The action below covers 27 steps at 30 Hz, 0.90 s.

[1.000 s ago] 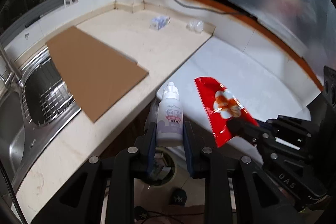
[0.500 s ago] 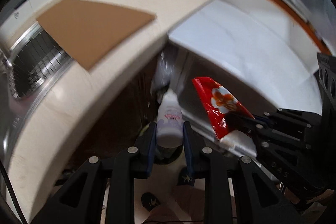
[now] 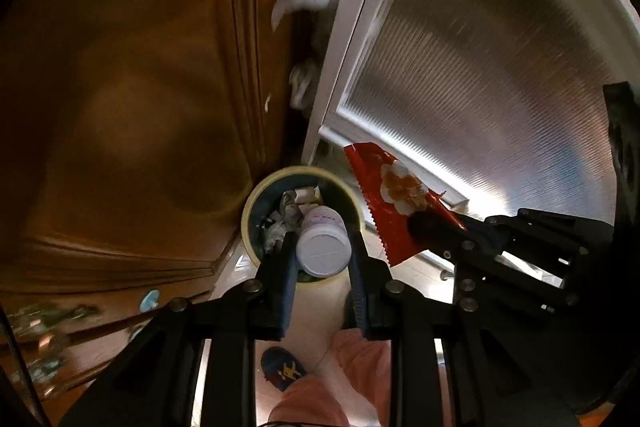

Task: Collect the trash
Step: 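Carry the bottle and red bag down to the floor bin and open the left tool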

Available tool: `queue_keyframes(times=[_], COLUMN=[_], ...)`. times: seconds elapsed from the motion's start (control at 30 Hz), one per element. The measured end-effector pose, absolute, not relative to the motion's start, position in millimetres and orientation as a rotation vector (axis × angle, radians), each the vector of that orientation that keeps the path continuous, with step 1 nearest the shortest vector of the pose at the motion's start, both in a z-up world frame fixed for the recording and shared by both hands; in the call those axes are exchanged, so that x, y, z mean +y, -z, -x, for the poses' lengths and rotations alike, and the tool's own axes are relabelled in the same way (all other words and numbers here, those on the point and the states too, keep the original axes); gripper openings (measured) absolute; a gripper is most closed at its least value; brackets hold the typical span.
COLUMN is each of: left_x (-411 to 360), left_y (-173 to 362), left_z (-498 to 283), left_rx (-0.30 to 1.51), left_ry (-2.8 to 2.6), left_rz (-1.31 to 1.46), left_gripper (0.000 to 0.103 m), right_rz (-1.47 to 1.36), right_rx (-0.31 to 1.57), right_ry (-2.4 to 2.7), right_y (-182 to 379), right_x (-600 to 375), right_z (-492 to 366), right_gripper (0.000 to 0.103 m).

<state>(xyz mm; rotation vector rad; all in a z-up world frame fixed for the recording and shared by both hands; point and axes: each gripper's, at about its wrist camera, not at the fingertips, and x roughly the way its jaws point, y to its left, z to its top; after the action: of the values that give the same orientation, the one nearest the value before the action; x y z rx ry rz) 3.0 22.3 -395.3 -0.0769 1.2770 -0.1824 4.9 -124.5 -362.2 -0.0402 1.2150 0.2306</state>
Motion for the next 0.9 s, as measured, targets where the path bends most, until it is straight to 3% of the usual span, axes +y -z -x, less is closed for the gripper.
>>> queue_keyframes(times=[0.33, 0.53, 0.67, 0.77, 0.9], left_x=[25.2, 37.9, 42.5, 45.6, 47.4], left_y=[487.9, 510.5, 511.7, 507.8, 496.4], left_z=[-47.7, -55.7, -53.1, -47.7, -42.4], left_rx=[1.286, 1.296, 1.288, 1.292, 1.295], left_ry=[0.196, 0.172, 0.144, 0.133, 0.126], left_rz=[0.111, 0.142, 0.098, 0.09, 0.074], left_gripper=[0.026, 0.062, 0.071, 0.076, 0.082], right_rz=[0.009, -0.041, -0.048, -0.065, -0.047], right_rx=[1.27, 1.31, 1.317, 1.322, 1.309], right_ry=[-0.177, -0.19, -0.197, -0.201, -0.191], right_y=[474.9, 518.0, 529.4, 528.2, 517.5], right_x=[-136.2, -142.5, -144.3, -145.2, -144.1], right_z=[-42.9, -60.7, -69.8, -68.2, -61.8], right_gripper=[0.007, 0.014, 0.04, 0.048, 0.048])
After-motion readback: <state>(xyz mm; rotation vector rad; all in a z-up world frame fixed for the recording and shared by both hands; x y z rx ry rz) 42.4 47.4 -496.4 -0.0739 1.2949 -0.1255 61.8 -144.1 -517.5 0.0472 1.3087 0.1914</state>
